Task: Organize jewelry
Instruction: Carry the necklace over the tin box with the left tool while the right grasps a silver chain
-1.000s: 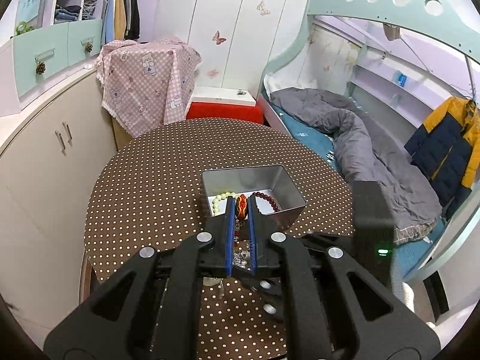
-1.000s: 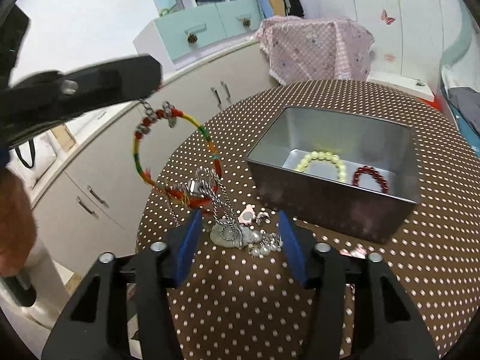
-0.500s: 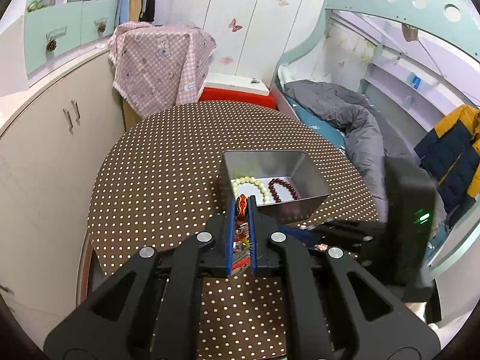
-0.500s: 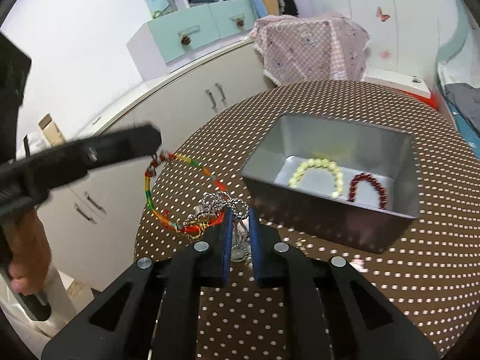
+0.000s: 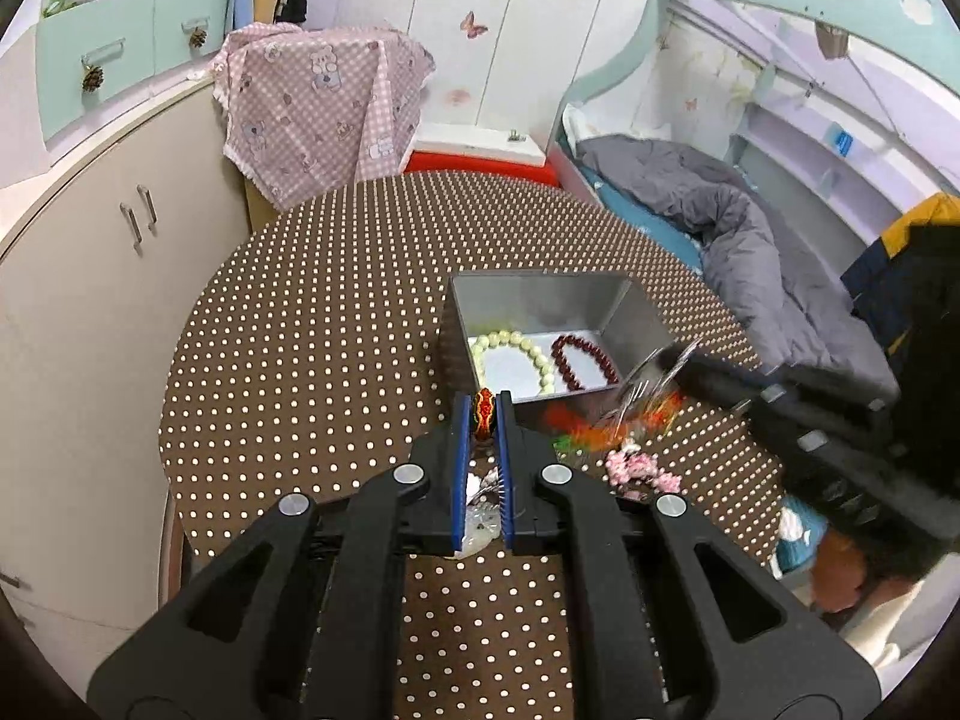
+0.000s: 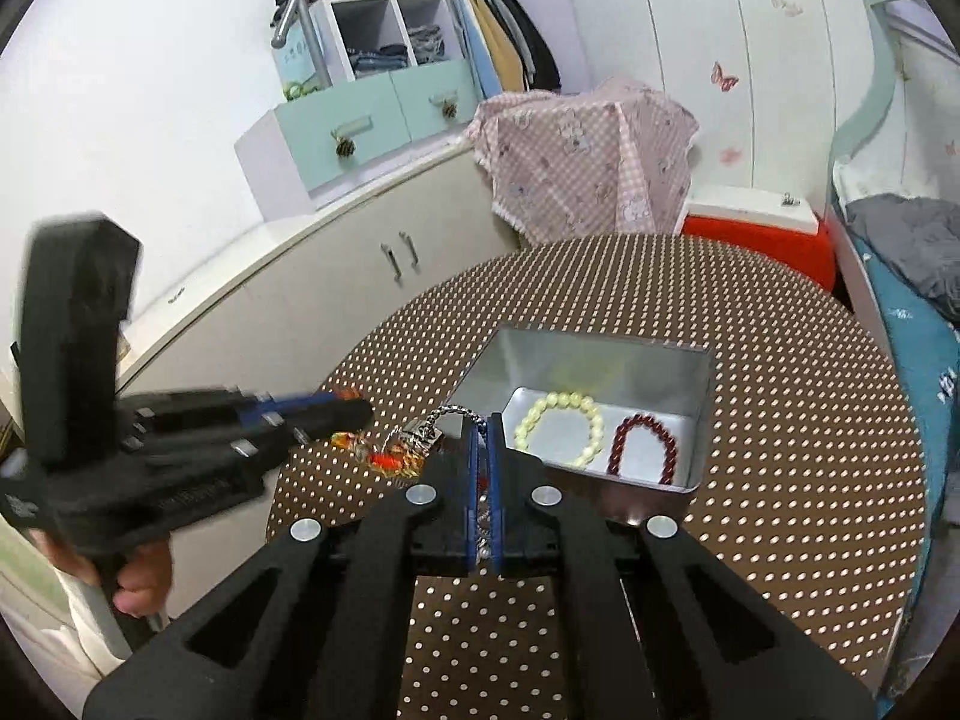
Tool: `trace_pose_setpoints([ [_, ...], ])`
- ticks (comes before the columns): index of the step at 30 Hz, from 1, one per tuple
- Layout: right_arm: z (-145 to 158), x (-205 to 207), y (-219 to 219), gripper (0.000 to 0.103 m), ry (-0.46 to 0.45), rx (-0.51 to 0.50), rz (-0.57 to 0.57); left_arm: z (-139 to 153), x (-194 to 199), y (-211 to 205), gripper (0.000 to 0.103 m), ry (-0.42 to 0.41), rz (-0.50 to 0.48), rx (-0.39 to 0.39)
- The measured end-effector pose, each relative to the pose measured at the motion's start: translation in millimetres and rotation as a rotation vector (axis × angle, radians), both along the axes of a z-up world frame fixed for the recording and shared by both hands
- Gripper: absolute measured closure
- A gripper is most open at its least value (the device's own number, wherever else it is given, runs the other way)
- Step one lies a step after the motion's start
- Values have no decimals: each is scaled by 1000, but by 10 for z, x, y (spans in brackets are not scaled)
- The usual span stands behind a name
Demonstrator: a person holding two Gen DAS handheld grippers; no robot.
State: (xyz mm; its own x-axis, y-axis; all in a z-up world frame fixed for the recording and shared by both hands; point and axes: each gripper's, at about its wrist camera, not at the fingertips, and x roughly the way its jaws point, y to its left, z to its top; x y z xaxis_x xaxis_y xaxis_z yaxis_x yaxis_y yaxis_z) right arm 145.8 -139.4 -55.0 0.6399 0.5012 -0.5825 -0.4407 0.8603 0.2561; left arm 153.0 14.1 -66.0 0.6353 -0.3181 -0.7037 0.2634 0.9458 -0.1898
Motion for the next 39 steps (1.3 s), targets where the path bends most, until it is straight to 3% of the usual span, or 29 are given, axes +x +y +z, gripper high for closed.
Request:
trace_pose_setpoints([
  [13, 220, -63, -261, 102, -65, 11, -85, -24, 15, 74, 95, 6, 22, 13],
  [30, 754, -21, -323, 102, -211, -15, -101, 843, 7, -143, 95, -243, -63, 33],
  [39, 865, 139, -310, 102, -240, -50, -118, 1022, 141, -365, 95, -282, -115, 27],
])
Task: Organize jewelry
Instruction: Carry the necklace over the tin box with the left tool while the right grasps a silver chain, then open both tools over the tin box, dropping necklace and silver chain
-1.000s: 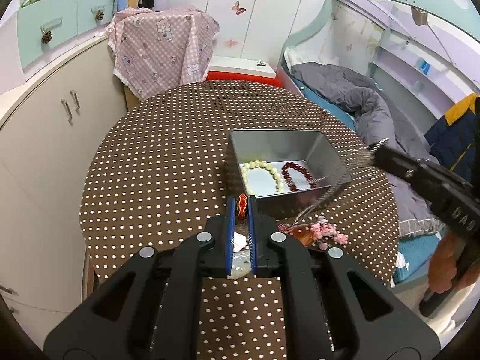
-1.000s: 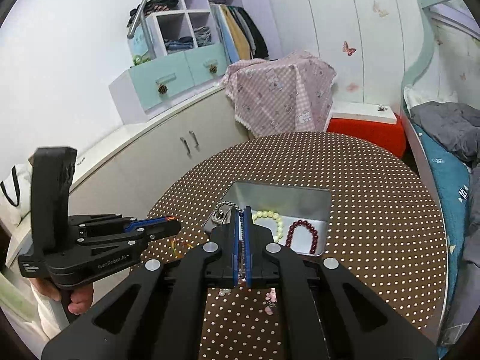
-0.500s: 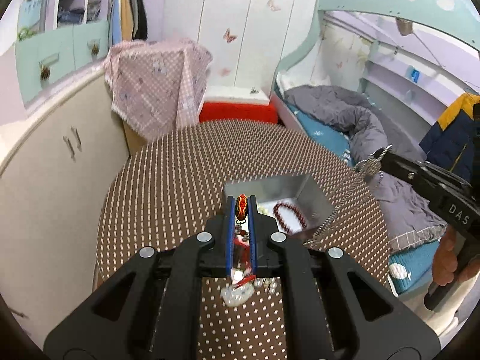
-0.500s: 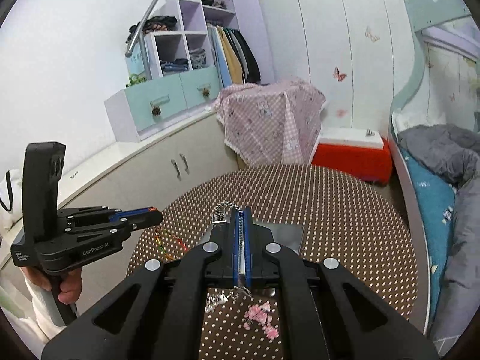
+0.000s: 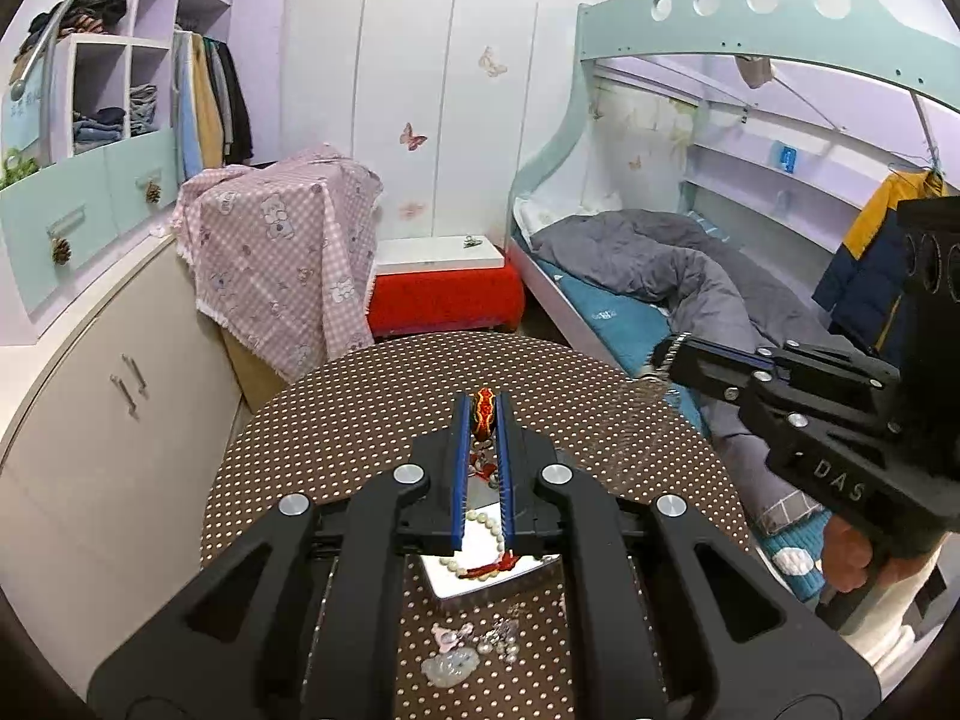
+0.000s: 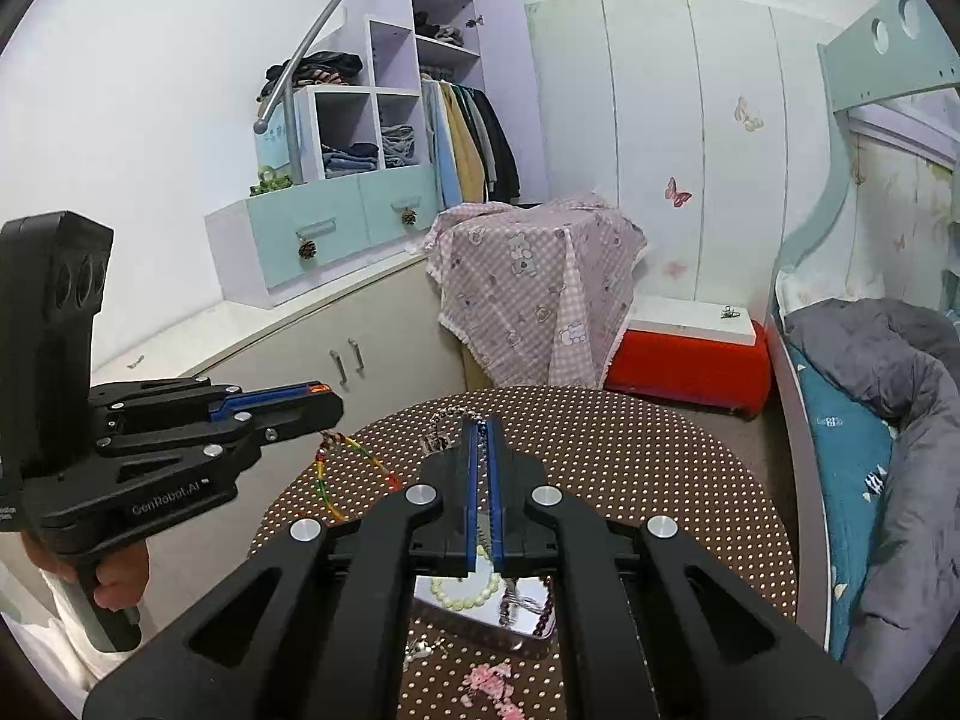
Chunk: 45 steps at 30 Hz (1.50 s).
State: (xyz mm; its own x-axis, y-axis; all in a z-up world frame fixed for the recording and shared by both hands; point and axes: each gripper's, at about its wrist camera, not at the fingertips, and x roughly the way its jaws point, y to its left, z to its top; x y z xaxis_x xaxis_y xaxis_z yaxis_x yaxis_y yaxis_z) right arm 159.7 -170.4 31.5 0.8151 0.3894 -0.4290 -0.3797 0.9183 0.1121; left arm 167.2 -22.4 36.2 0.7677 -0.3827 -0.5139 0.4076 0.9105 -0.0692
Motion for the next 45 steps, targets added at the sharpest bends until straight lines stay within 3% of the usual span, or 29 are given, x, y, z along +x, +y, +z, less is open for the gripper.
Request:
trace_pose_setpoints([
  [9, -164, 178, -13, 102, 43, -3, 11, -195, 179, -155, 95, 58, -18, 10],
  [20, -810, 462, -100, 98, 247, 17, -7, -821, 496, -199, 94, 207, 57, 51],
  [25, -875, 498, -137, 96, 278, 12, -22, -1016, 611, -189, 94, 291, 94, 87],
  [27, -835, 496, -175, 81, 269, 17, -31, -1061, 633, -158, 94, 304, 105, 94],
  [28, -816, 487, -191, 59, 261, 18, -37, -1072, 637, -147, 94, 310, 105, 97],
  [29, -798, 474, -205, 39, 251, 16, -46, -1088, 644, -137, 92, 323, 101, 105],
  [30, -775, 452, -212, 35, 233, 9, -59, -1091, 642, -129, 69, 328, 99, 105],
  [31, -758, 433, -210, 34, 222, 0, -66, -1079, 627, -107, 27, 320, 100, 91],
  [32, -751, 421, -206, 32, 221, -3, -64, -1045, 586, -84, 20, 287, 105, 68],
  [36, -783, 441, -189, 28, 227, -15, -71, -957, 474, -63, 20, 221, 107, 71],
  [45, -811, 419, -156, 26, 239, -19, -77, -976, 441, 21, 20, 239, 127, 68],
])
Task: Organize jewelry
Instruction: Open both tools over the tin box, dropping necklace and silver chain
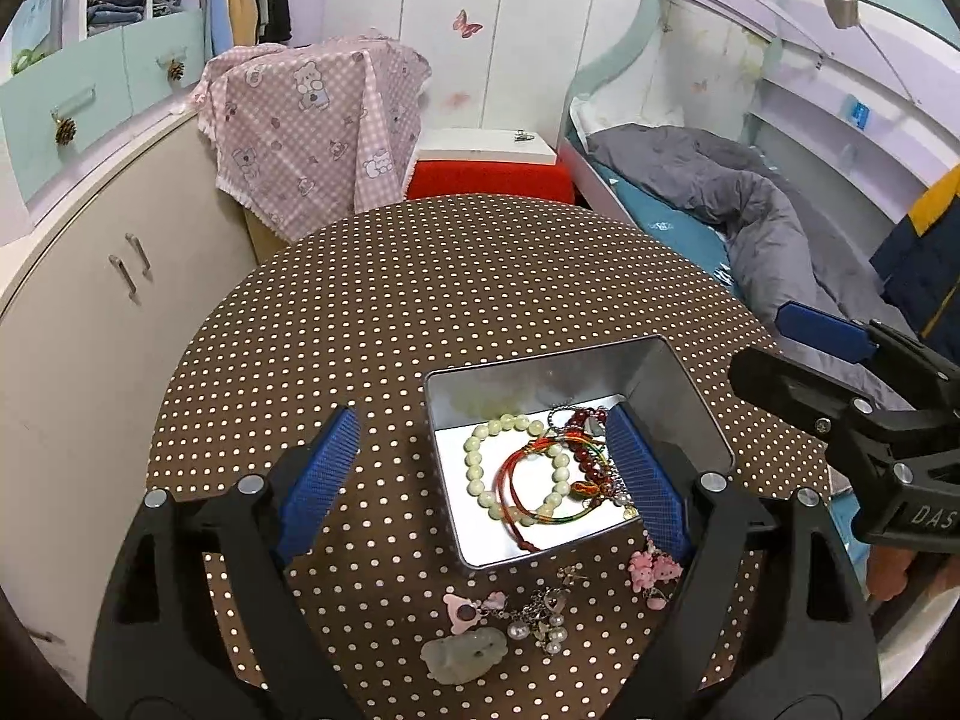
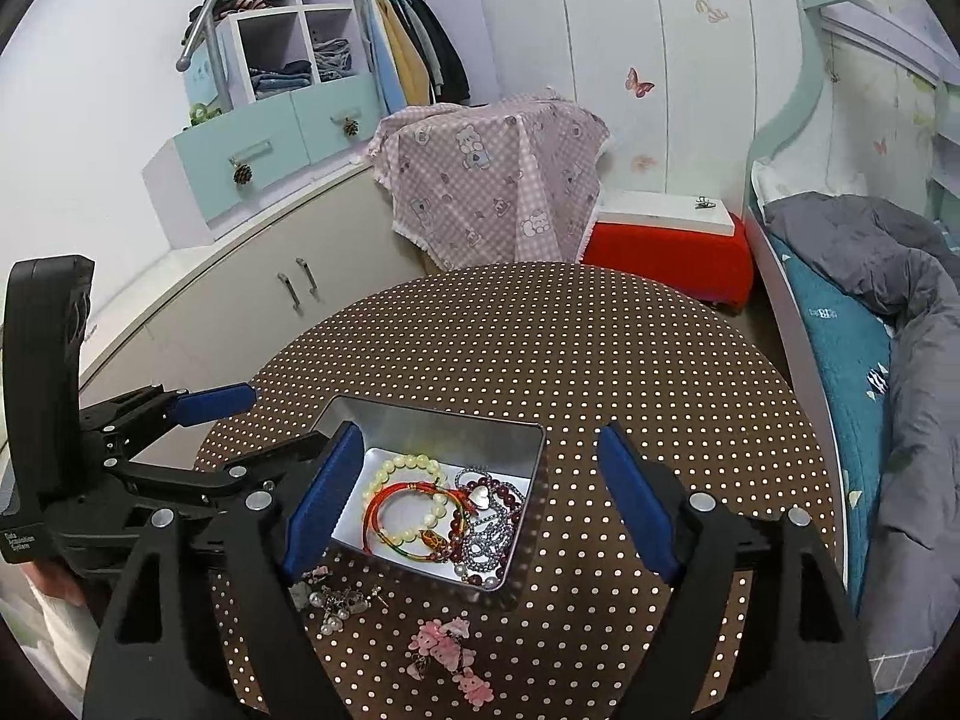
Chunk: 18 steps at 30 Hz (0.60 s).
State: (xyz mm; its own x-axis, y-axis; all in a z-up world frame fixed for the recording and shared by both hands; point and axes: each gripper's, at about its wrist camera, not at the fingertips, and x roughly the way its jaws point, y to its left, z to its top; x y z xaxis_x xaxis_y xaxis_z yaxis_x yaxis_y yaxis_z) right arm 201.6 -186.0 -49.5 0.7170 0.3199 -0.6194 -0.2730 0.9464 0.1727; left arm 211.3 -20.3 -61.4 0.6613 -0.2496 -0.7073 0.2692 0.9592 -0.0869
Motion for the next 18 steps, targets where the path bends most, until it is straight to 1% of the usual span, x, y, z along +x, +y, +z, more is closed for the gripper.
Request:
trace_pose_setpoints([
  [7, 9, -11, 28, 26, 4, -6, -6, 30, -50, 14, 20, -13, 6, 2],
  [18, -36, -87, 97, 25, 22, -6, 3, -32, -164, 144, 20, 4, 36, 0],
])
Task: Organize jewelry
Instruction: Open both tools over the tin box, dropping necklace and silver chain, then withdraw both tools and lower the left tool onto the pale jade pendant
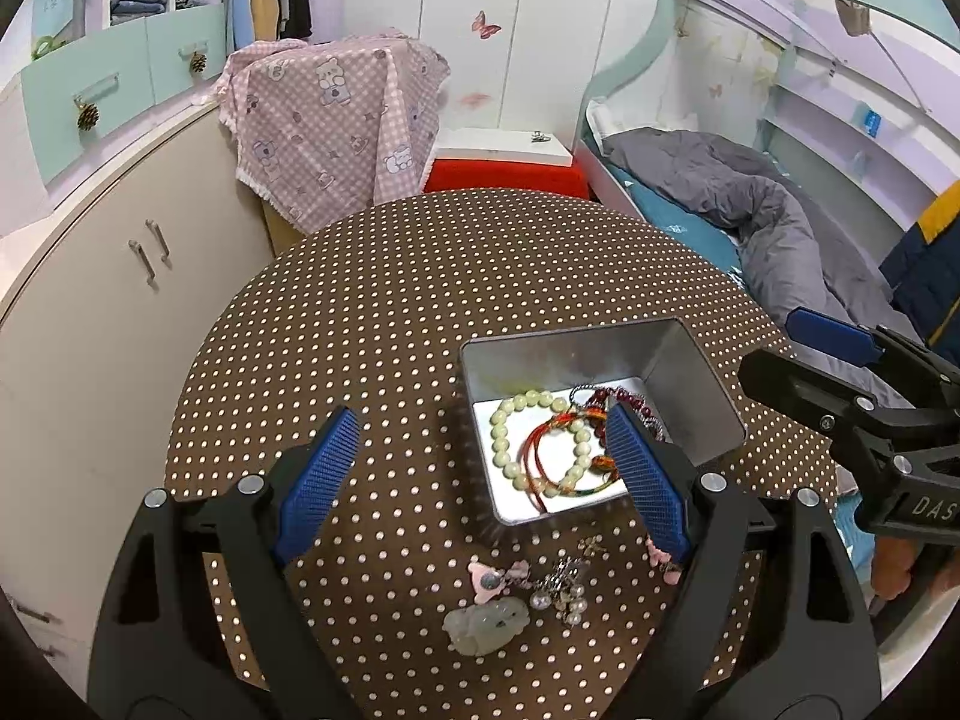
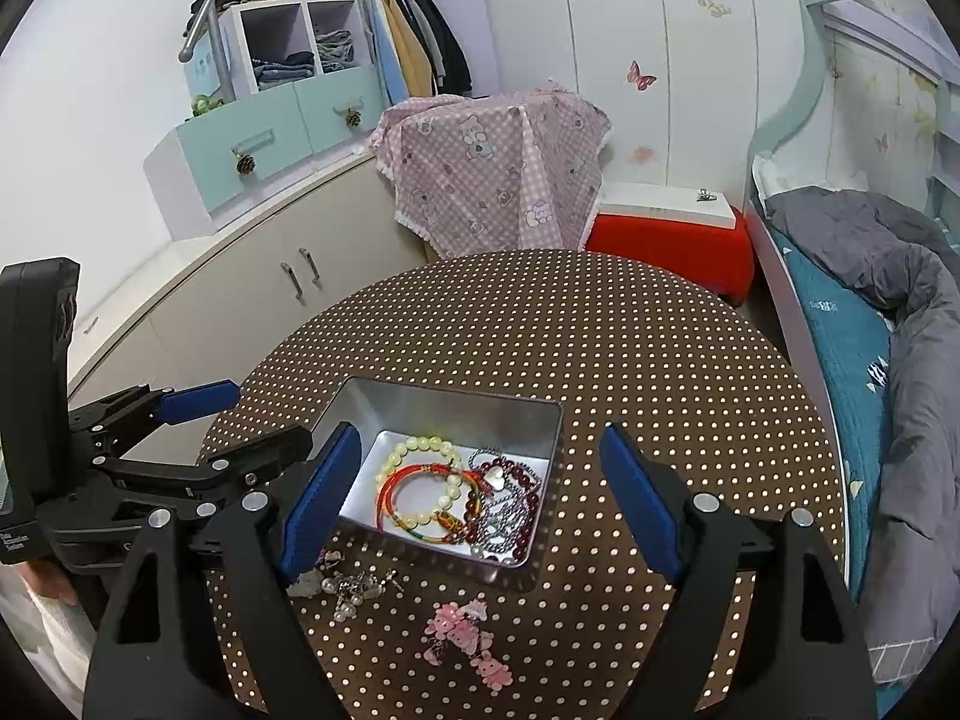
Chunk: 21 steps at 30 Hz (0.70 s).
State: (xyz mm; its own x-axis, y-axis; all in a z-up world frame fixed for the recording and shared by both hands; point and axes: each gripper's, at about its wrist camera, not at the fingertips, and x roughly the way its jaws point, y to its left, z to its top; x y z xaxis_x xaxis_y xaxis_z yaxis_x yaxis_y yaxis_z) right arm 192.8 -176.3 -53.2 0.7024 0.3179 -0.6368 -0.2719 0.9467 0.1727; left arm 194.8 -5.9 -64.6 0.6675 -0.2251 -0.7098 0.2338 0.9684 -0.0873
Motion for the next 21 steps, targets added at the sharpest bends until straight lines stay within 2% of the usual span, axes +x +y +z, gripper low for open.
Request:
trace_pose_setpoints([
  [11, -169, -208, 109, 25, 50, -3, 30, -200, -277, 159, 20, 50, 9, -4],
  [18, -343, -319, 196, 25, 104, -8, 49, -415, -449, 197, 20, 88, -19, 24],
  [21, -418, -358, 209, 25, 126, -10, 54, -475, -512, 167, 20, 80, -43, 49],
])
